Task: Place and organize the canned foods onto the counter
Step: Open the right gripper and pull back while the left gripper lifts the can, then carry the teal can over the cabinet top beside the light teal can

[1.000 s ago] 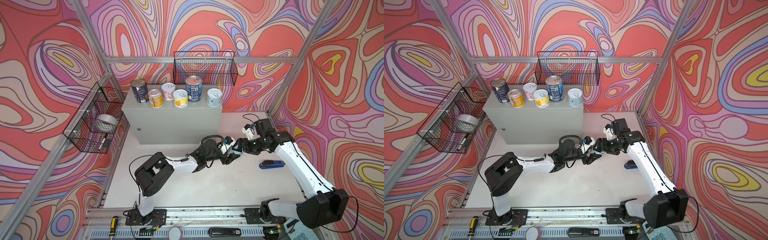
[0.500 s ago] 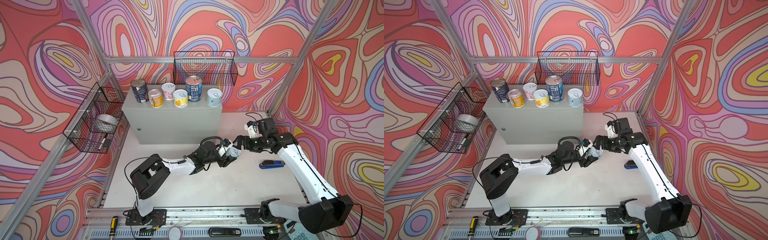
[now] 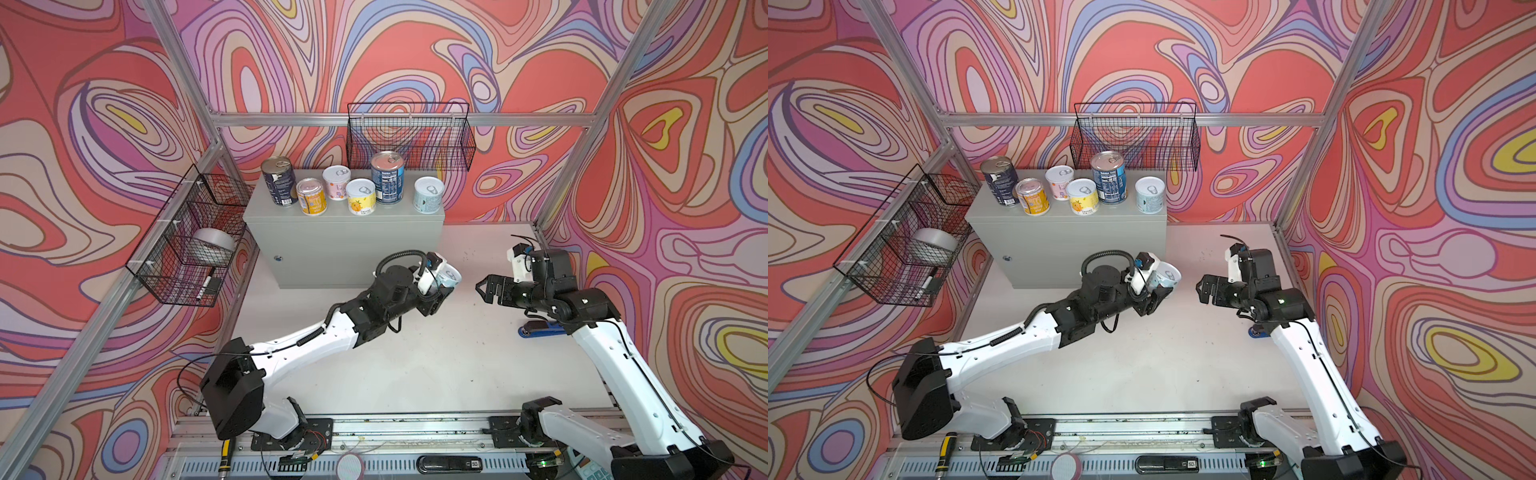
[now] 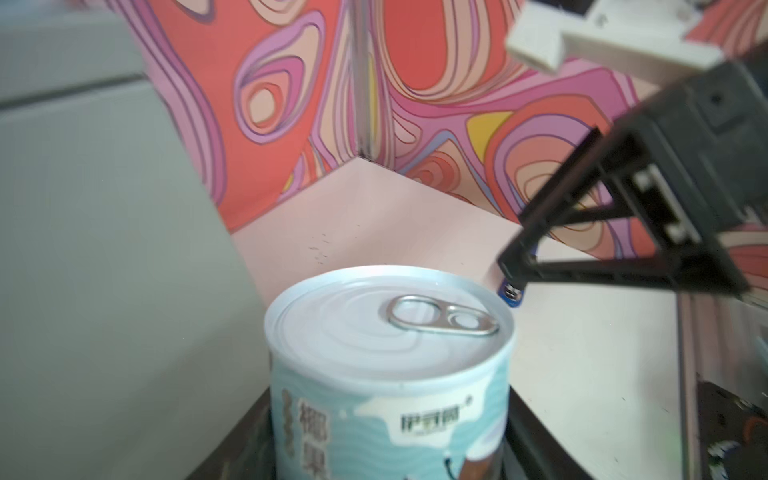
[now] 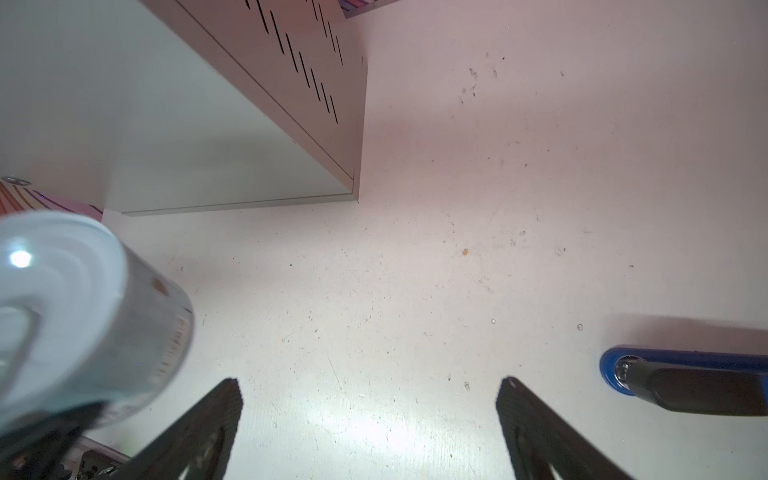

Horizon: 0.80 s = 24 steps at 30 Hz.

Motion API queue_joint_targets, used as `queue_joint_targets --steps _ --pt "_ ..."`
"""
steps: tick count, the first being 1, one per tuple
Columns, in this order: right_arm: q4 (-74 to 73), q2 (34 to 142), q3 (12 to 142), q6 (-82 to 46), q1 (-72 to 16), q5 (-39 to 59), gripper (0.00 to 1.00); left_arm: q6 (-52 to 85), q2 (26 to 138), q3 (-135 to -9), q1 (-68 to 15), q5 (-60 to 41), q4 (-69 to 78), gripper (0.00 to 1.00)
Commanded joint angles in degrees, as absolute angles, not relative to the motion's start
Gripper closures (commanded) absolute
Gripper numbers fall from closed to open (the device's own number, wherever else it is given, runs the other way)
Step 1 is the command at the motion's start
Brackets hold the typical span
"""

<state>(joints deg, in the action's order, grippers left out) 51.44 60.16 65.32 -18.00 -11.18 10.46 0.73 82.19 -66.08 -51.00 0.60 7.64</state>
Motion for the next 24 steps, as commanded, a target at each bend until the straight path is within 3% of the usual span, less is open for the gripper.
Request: queue_joint_targets --steps 1,13,24 --pt "48.35 60.56 63.65 -19.03 -11.12 9.86 0.01 -1.62 77.94 -72.92 -50.19 9.13 2.5 0.52" --pt "46.59 59.98 62.56 -18.9 -11.12 11.55 0.02 -2.44 76.62 -82.73 -45.03 22.58 -2.15 0.52" --pt "45.92 59.13 60.96 -18.98 -11.09 12.38 0.02 -1.95 79.46 -85.69 -40.0 25.22 1.83 0.52"
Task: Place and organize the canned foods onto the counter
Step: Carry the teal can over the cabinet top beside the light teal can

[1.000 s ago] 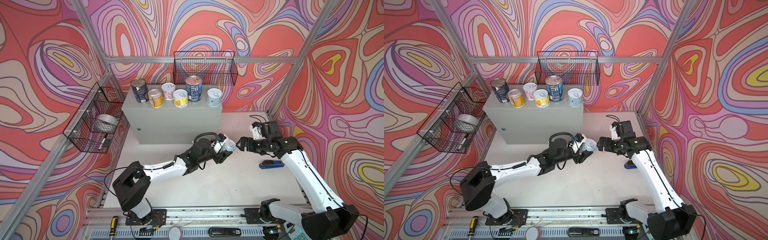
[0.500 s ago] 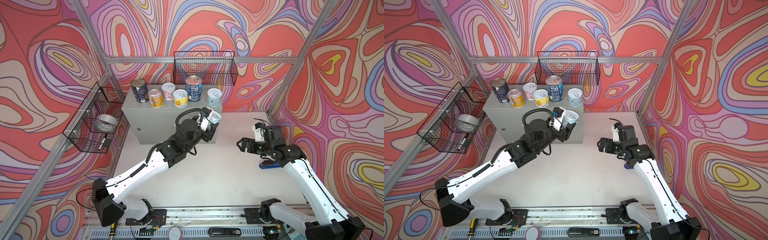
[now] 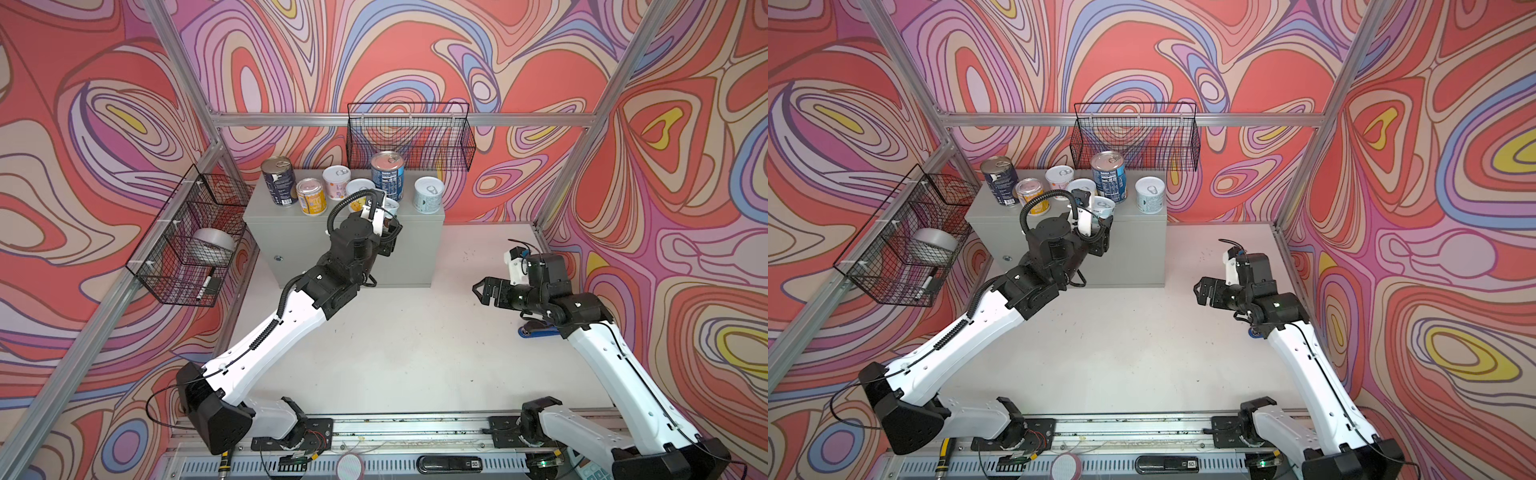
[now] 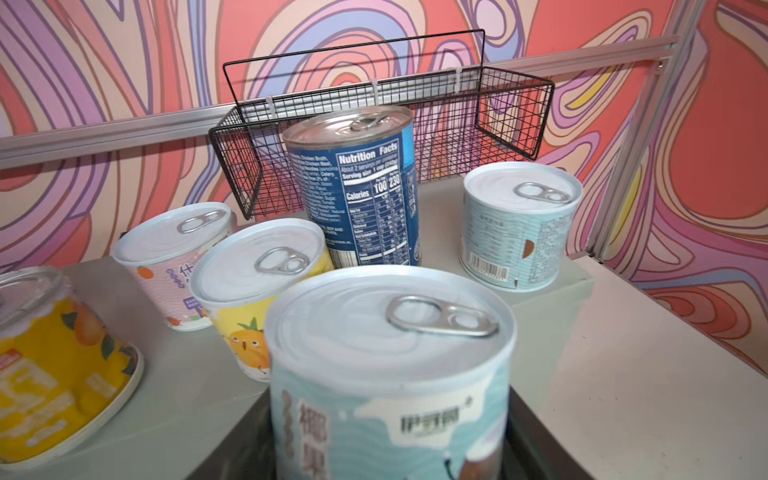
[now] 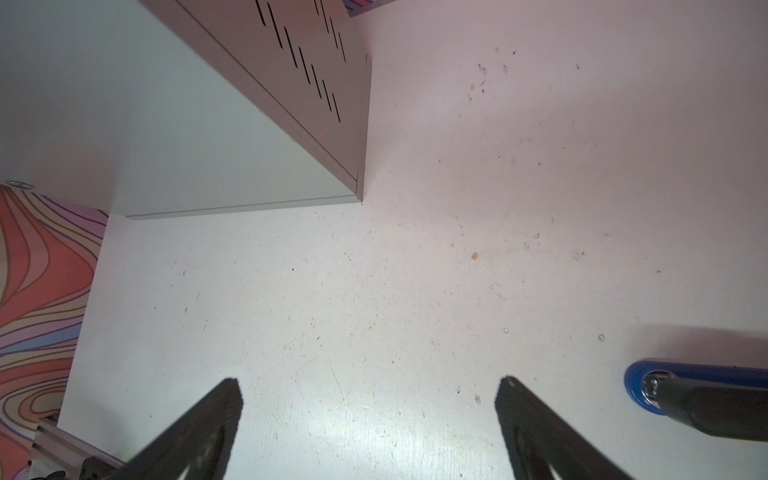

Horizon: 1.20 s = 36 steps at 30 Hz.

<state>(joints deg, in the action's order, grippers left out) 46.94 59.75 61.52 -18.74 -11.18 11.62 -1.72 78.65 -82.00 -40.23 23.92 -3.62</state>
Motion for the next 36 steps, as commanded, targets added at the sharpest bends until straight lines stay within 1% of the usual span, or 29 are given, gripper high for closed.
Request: queue_joint_targets --steps 1,16,22,36 --pt "45.84 59.15 60.83 -19.06 -11.08 12.59 0.02 -2.04 79.94 -86.22 -39.95 25.07 1.83 0.52" --pt "45.97 58.59 59.77 -19.16 -11.15 12.14 0.01 -3.59 86.97 -90.84 -38.77 23.47 7.01 0.51" --pt "45.7 59.0 59.41 -19.6 -11.12 12.33 0.02 -4.21 89.28 -91.04 -38.28 23.05 9.79 0.51" --pt "46.15 59.02 59.53 -20.16 -11.12 13.01 0.01 -0.88 92.97 -90.31 -35.61 19.34 13.42 0.51"
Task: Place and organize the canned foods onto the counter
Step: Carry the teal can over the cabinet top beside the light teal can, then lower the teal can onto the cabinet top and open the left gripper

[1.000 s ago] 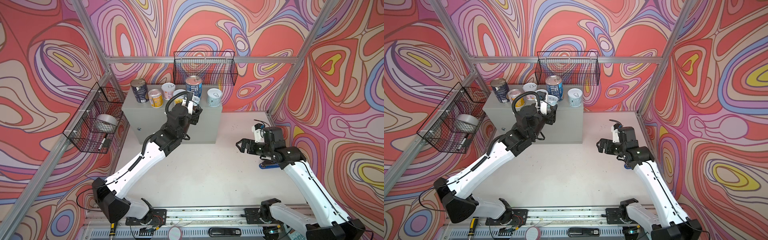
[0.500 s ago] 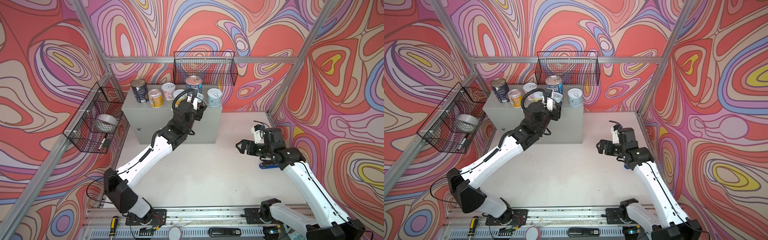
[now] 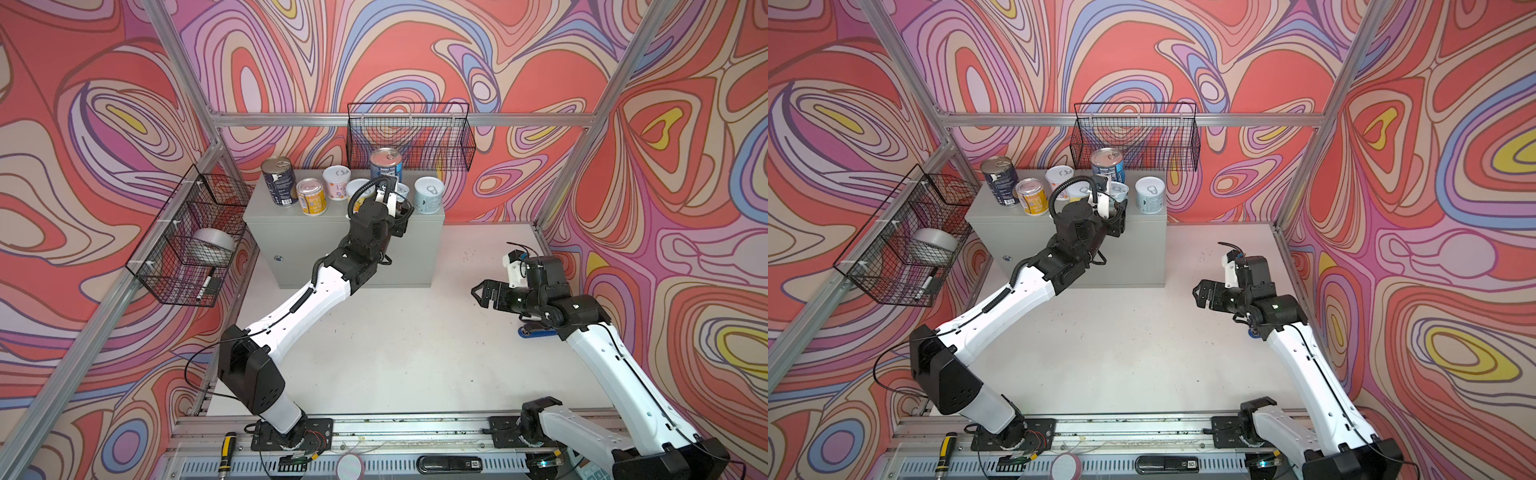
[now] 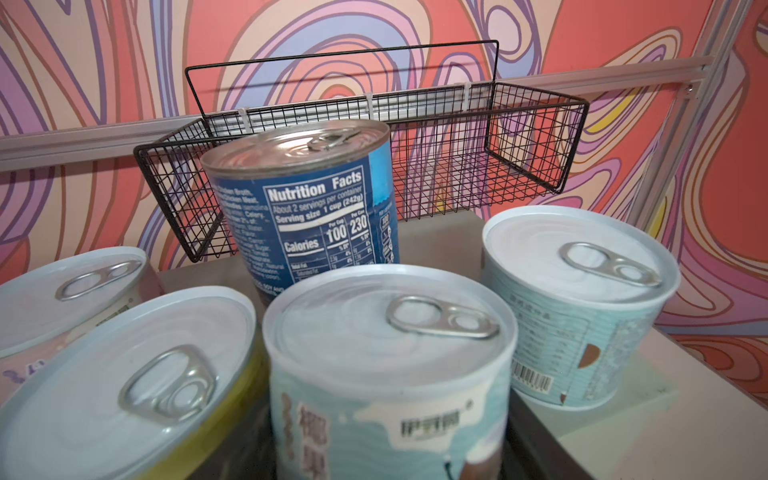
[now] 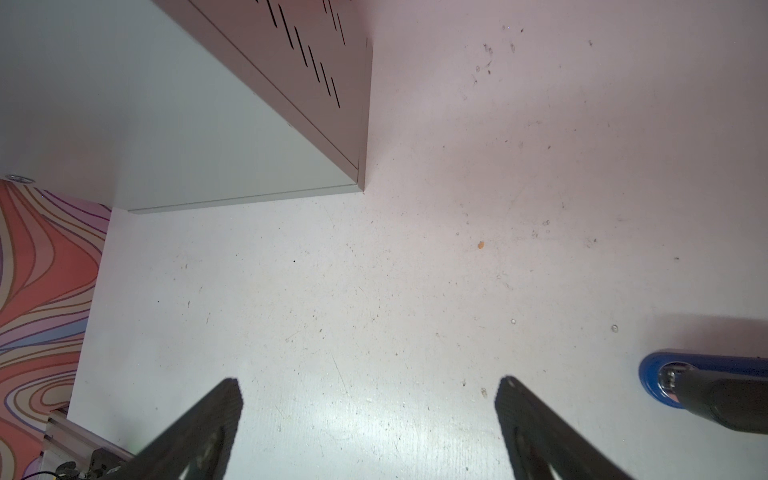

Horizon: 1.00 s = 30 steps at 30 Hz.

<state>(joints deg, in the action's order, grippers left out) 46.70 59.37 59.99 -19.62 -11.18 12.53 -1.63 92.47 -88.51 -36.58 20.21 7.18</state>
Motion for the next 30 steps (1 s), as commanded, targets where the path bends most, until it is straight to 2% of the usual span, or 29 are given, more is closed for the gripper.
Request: queue_joint_targets --steps 1,30 --pt "46.14 58.85 59.42 -20.29 -11.14 13.01 0.01 -0.73 92.99 -89.97 -35.43 19.12 13.7 0.51" --pt "45.4 58.57 58.65 -19.82 -11.09 13.98 0.02 -5.35 100.88 -83.55 -34.45 18.45 30.69 0.47"
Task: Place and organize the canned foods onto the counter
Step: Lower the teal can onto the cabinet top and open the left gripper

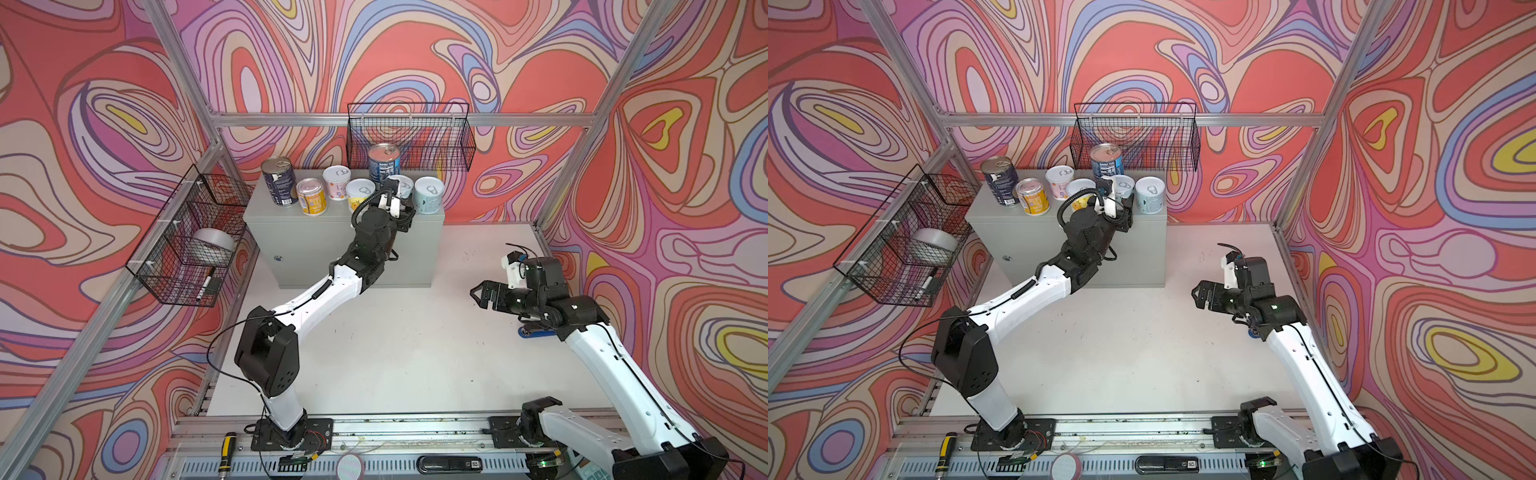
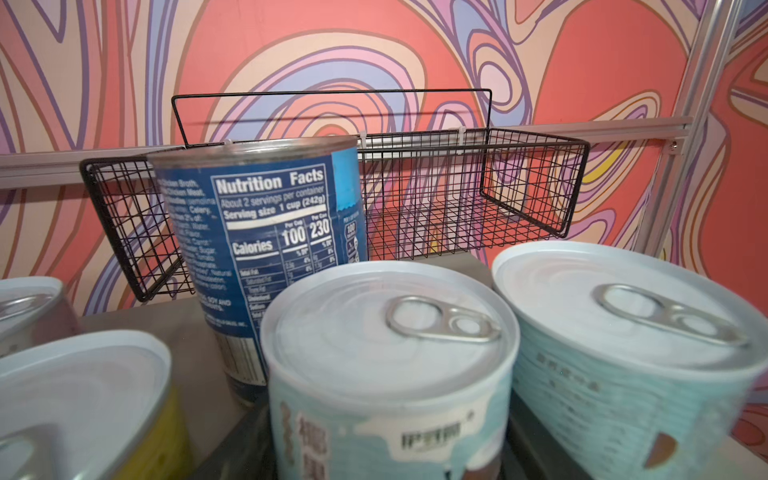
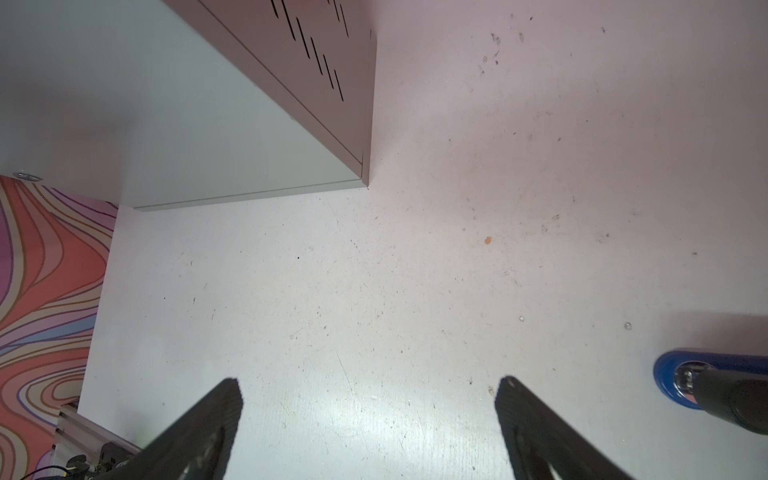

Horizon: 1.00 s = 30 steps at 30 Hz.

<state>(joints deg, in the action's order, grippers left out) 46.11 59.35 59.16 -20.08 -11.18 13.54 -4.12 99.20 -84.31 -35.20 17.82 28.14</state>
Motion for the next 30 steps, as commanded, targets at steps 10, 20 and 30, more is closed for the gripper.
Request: queue_joint_targets --steps 10,20,30 --pt "45.35 58.55 58.62 -20.29 -11.08 14.54 0.02 -5.56 101.61 -82.22 -34.45 20.04 32.04 0.25" --pt "45.92 57.43 58.71 -20.35 -11.09 15.24 0.01 -4.96 101.44 -80.11 -34.45 19.29 34.74 0.0" --pt "45.0 57.04 58.23 -20.29 -11.11 16.83 0.02 -7.67 98.42 -77.19 -35.89 15.93 35.89 0.0"
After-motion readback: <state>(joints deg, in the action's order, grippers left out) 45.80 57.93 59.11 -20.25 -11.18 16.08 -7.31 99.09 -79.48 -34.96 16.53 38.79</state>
